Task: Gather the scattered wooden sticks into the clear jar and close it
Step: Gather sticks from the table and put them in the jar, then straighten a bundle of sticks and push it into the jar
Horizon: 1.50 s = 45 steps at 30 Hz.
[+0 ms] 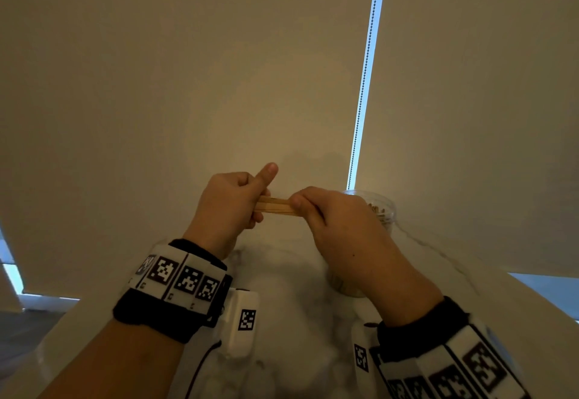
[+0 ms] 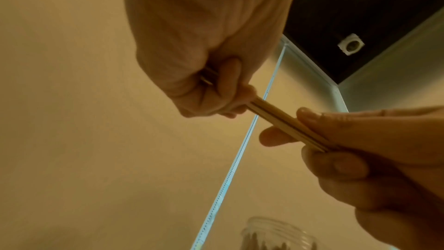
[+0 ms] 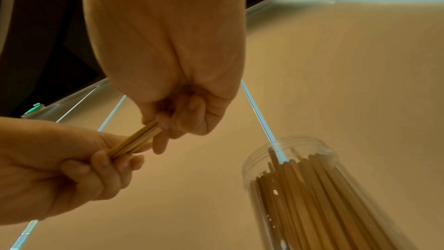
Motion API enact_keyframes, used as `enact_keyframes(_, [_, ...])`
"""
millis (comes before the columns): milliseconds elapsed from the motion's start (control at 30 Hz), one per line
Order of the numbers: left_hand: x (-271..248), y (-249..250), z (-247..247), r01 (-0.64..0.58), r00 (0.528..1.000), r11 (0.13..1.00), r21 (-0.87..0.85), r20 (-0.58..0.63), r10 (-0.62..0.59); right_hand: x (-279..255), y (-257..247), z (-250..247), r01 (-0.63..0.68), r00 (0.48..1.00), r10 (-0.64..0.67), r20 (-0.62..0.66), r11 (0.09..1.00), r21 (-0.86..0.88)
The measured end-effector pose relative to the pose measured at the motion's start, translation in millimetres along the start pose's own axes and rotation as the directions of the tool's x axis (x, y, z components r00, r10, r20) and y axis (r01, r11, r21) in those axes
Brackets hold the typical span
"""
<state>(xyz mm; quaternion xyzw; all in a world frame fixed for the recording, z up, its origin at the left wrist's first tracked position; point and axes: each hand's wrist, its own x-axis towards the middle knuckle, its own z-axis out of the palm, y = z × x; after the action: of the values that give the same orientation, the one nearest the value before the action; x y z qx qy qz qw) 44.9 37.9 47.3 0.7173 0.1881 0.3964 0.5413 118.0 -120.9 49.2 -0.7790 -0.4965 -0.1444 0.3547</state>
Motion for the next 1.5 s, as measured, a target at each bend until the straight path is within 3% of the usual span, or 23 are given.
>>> enact_keyframes(167, [-6.3,3.1,10.6,0.108,0.979,0.983,-0.149,0.189,-0.079,3.4,10.4,-17.5,-0.066,0.997,0.070,-0.028,0.991,0.118])
enact_keyframes(267, [-12.9,5.3,22.5,0.142,0.972,0.961,-0.235,0.217,-0.091,5.5,20.2,-31.4,-0.101,0.990,0.121,-0.072,0.967,0.232])
enact_keyframes(367, [-15.8,5.9,32.8,0.253,0.952,0.902,-0.350,0.256,-0.168,5.2,32.3,-52.1,-0.173,0.963,0.215,-0.164,0.955,0.240])
enact_keyframes(500, [-19.4,-5.2,45.3,0.242,0.961,0.942,-0.232,0.188,-0.201,-1.4,57.9,-89.1,-0.292,0.872,0.328,-0.362,0.944,0.152])
enact_keyframes(567, [-27.4,-12.6,56.1,0.219,0.966,0.962,-0.165,0.178,-0.189,-5.7,68.3,-98.0,-0.345,0.857,0.350,-0.378,0.935,0.085])
enact_keyframes(733, [-32.1,-28.1,84.5,0.181,0.932,0.983,0.031,0.313,-0.182,6.0,77.7,-92.7,-0.380,0.911,0.342,-0.232,0.913,-0.146])
enact_keyframes(833, [-20.6,-19.9,101.3,0.122,0.891,0.987,0.102,0.428,-0.154,30.0,74.8,-86.3,-0.275,0.960,0.277,-0.043,0.904,-0.327])
enact_keyframes(900, [-9.2,-14.4,113.0,0.102,0.871,0.991,0.081,0.475,-0.129,48.0,71.7,-80.1,-0.188,0.964,0.249,0.093,0.886,-0.423])
enact_keyframes(967, [1.3,-12.9,121.2,0.082,0.857,0.994,0.070,0.505,-0.106,63.6,72.2,-70.4,-0.127,0.946,0.257,0.199,0.856,-0.501])
enact_keyframes(1100, [12.5,-28.7,127.2,0.030,0.839,0.996,0.085,0.540,-0.071,76.6,79.0,-47.4,-0.037,0.859,0.329,0.392,0.804,-0.594])
enact_keyframes(1333, [11.5,-41.8,128.1,-0.003,0.867,1.000,0.023,0.498,-0.009,85.9,81.8,-44.3,0.011,0.770,0.352,0.531,0.826,-0.563])
enact_keyframes(1400, [12.3,-43.4,127.9,0.002,0.864,1.000,0.012,0.504,-0.008,88.2,83.3,-51.9,-0.034,0.765,0.349,0.541,0.861,-0.507])
enact_keyframes(1500, [14.3,-48.2,128.0,-0.011,0.876,1.000,0.005,0.483,0.007,88.5,80.7,-60.3,-0.085,0.801,0.295,0.521,0.918,-0.387])
